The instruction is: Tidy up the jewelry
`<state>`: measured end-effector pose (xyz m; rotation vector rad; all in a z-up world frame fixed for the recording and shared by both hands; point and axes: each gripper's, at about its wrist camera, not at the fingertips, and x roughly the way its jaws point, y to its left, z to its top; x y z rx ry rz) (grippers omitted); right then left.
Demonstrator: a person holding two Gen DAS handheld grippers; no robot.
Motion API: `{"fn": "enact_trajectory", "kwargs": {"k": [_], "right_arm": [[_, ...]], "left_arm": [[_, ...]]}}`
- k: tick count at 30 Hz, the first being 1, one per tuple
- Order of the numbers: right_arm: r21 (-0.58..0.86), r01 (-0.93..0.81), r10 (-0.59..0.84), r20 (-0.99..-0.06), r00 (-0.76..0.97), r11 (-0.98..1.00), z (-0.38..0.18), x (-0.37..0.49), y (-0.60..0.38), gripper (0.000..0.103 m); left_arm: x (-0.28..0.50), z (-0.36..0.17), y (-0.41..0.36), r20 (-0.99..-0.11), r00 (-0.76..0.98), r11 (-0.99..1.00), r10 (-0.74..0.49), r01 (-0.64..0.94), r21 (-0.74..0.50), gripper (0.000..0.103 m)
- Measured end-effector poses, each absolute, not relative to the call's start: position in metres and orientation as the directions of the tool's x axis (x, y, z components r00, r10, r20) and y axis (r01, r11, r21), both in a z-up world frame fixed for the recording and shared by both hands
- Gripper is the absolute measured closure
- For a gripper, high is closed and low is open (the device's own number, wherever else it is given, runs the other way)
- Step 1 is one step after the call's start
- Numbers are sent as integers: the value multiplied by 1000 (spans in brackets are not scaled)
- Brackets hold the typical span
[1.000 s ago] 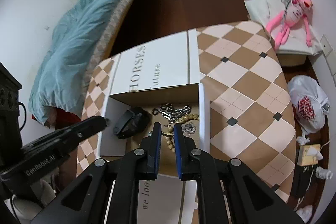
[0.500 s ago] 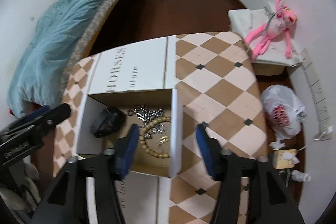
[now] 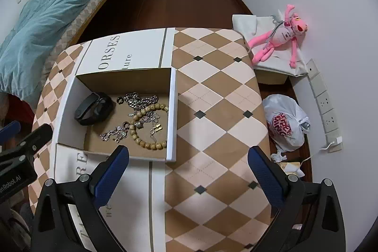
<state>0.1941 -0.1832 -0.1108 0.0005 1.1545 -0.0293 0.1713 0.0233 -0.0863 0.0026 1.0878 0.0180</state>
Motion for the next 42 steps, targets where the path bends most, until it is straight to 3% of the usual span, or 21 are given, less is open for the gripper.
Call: {"fn": "enact_trajectory", "kwargs": {"k": [28, 42], "right_arm": [[-20, 12, -23, -706, 708, 1000, 102, 25, -181, 0], [-17, 0, -12, -706, 708, 1000, 116, 1, -175, 0]], "left_arm": [[16, 91, 21, -706, 708, 1000, 9, -27, -15, 5], [-5, 102, 22, -702, 712, 999, 1, -25, -25, 5]]}}
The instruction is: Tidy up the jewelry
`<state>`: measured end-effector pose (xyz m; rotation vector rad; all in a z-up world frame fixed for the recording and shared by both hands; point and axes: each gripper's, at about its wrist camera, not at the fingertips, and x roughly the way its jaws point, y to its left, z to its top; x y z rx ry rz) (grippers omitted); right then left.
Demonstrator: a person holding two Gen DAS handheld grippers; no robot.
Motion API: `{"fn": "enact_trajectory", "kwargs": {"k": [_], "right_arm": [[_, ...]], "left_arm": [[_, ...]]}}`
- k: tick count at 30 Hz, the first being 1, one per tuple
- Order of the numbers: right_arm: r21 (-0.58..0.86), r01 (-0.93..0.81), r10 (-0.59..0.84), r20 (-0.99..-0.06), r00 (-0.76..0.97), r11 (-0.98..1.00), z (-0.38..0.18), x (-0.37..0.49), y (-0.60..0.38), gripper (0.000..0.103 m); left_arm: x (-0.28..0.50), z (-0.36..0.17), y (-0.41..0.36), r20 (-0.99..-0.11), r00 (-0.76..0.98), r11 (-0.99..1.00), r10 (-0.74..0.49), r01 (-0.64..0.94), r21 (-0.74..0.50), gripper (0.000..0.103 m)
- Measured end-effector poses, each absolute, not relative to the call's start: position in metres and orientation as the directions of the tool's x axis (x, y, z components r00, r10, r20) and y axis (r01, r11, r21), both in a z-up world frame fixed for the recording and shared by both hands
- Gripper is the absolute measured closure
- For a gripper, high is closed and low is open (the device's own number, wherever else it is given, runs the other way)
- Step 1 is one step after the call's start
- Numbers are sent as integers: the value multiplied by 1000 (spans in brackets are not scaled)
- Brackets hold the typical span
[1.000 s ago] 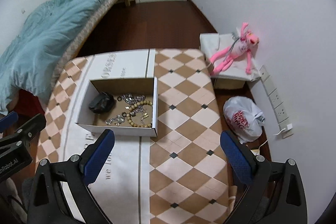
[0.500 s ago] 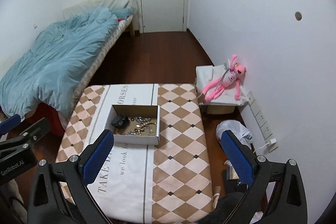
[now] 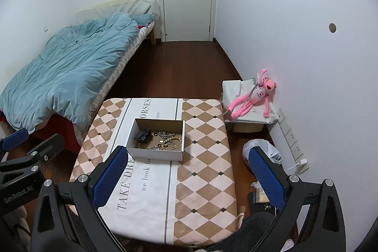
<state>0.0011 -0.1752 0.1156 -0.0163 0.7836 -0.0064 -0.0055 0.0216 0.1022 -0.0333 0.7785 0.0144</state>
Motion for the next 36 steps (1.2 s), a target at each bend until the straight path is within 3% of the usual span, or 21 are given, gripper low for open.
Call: {"fn": "enact_trajectory", "kwargs": {"k": [12, 36], "right_arm": [[-25, 37, -44, -709, 704, 999, 104, 27, -179, 0], [-51, 45, -67, -824, 562, 998, 42, 118, -179, 0]], "left_arm": [[19, 88, 17, -733, 680, 999, 24, -44, -8, 5], [92, 46, 17, -820, 571, 999, 38, -44, 15, 5]]}}
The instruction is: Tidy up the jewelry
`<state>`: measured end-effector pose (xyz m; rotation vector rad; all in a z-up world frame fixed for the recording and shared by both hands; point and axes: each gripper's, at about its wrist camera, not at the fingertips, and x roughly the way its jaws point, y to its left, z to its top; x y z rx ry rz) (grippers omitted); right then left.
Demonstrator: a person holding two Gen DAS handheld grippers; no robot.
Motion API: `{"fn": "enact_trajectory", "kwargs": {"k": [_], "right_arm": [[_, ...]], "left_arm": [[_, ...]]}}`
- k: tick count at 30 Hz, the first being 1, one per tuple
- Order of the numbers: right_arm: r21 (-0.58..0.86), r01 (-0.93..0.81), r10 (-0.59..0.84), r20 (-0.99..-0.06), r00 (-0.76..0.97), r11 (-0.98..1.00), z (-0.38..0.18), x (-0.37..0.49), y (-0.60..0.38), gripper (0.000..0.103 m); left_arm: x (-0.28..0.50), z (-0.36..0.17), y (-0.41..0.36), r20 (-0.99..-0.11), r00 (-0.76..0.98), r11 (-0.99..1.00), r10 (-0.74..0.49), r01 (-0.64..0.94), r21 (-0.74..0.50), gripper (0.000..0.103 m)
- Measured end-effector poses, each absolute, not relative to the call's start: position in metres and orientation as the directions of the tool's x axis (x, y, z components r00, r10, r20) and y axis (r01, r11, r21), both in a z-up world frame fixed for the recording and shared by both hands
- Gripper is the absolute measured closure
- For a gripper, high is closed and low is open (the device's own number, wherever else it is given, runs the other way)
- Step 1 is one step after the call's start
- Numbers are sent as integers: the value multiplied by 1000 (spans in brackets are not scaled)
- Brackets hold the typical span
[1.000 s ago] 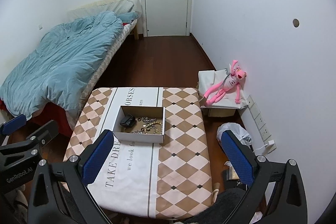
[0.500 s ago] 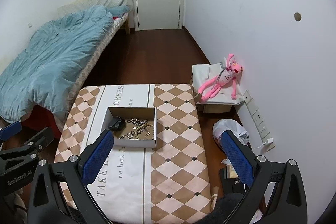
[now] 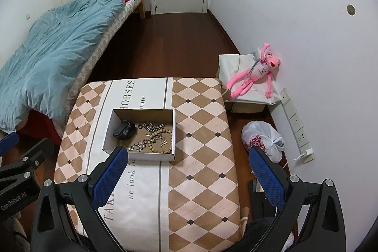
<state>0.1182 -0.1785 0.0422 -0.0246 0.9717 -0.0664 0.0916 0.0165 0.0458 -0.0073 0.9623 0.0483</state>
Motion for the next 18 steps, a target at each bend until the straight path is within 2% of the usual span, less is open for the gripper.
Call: {"fn": "enact_trajectory", "kwargs": {"k": [18], "right_arm": [[-52, 28, -59, -844, 534, 998, 32, 122, -177, 0]], "left_arm": [[102, 26, 17, -845, 534, 999, 29, -30, 15, 5]]}}
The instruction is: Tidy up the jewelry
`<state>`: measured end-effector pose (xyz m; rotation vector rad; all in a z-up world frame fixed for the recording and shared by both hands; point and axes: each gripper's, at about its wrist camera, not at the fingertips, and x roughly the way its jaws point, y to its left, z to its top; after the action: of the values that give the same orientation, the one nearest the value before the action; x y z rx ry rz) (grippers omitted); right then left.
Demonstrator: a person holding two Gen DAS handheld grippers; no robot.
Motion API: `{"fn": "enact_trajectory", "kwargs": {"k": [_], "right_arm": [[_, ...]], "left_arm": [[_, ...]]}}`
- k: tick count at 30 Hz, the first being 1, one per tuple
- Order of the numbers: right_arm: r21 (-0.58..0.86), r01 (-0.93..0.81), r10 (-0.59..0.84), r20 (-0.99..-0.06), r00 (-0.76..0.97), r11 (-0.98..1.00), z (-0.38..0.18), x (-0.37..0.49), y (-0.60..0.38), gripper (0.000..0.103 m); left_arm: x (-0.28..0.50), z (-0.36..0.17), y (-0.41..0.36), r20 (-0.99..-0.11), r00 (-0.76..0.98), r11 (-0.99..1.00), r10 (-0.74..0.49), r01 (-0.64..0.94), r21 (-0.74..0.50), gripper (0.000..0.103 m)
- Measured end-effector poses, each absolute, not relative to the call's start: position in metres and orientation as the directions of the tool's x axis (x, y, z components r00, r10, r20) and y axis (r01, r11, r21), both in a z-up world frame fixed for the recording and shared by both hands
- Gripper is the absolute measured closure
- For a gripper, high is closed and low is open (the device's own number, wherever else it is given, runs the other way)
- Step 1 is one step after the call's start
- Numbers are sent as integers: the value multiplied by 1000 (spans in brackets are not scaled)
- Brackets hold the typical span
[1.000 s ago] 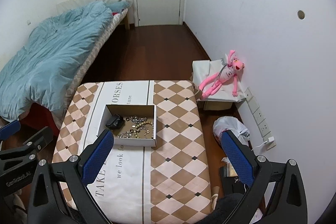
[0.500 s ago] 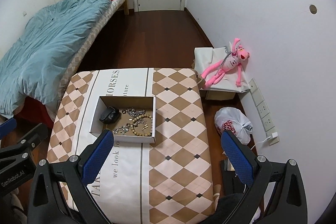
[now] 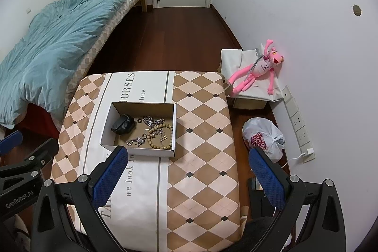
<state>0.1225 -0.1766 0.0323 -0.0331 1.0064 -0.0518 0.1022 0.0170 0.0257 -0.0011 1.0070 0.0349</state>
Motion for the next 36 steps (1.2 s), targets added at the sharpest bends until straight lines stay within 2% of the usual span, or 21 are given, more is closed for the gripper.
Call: {"fn": "enact_trajectory", "kwargs": {"k": [36], "right_arm": [[-42, 30, -51, -840, 540, 999, 29, 117, -173, 0]], "left_arm": [[98, 27, 20, -838, 544, 999, 37, -41, 17, 5]]}}
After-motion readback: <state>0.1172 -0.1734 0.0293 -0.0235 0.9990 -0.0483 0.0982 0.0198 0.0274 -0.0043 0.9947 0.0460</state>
